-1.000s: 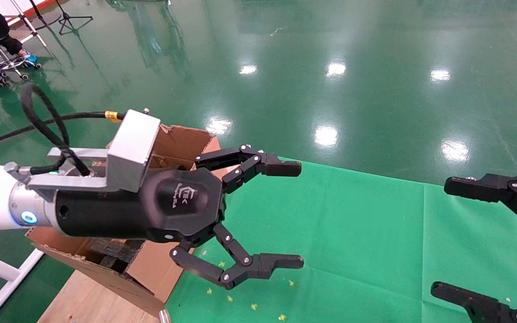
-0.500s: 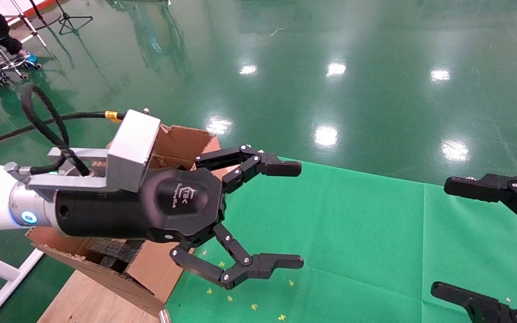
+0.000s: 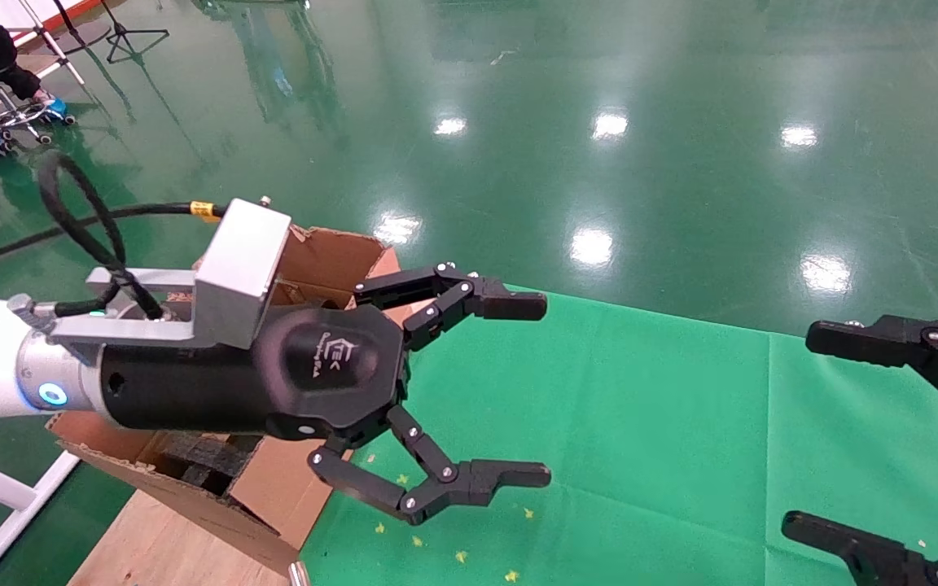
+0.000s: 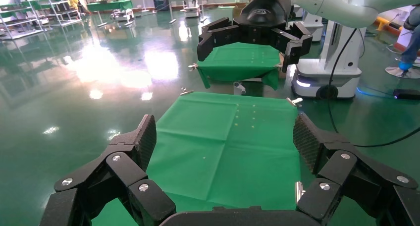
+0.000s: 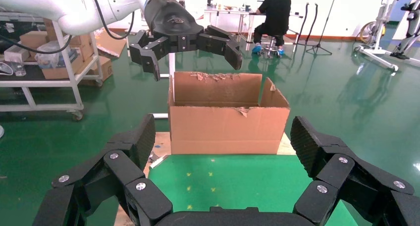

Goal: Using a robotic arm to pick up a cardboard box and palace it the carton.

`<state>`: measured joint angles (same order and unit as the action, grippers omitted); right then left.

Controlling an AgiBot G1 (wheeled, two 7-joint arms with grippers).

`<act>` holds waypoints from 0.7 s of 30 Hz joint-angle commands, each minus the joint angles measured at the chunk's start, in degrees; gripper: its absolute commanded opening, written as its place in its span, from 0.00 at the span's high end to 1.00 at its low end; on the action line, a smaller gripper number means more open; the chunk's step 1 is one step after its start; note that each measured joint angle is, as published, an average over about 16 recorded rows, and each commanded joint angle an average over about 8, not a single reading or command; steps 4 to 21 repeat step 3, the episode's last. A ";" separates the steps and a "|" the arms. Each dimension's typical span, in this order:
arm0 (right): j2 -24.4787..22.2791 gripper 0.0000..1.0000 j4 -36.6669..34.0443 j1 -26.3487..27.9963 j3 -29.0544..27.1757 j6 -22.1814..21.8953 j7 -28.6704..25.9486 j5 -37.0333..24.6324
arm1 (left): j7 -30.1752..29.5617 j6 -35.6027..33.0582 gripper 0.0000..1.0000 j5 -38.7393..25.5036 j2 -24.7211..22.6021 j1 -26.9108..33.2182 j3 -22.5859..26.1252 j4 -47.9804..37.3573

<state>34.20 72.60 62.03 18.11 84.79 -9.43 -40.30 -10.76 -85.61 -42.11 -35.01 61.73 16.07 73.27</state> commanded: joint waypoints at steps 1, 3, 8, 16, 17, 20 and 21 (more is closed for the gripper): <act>0.00 0.00 0.00 0.00 0.00 0.00 0.00 0.00 | 0.00 0.00 0.00 0.00 0.00 0.00 0.00 0.00; 0.00 0.00 0.00 0.00 0.00 0.00 0.00 0.00 | 0.00 0.00 0.00 0.00 0.00 0.00 0.00 0.00; 0.00 0.00 0.00 0.00 0.00 0.00 0.00 0.00 | 0.00 0.00 0.00 0.00 0.00 0.00 0.00 0.00; 0.00 0.00 0.00 0.00 0.00 0.00 0.00 0.00 | 0.00 0.00 0.00 0.00 0.00 0.00 0.00 0.00; 0.00 0.00 0.00 0.00 0.00 0.00 0.00 0.00 | 0.00 0.00 0.00 0.00 0.00 0.00 0.00 0.00; 0.00 0.00 0.00 0.00 0.00 0.00 0.00 0.00 | 0.00 0.00 0.00 0.00 0.00 0.00 0.00 0.00; 0.00 0.00 0.00 0.00 0.00 0.00 0.00 0.00 | 0.00 0.00 0.00 0.00 0.00 0.00 0.00 0.00</act>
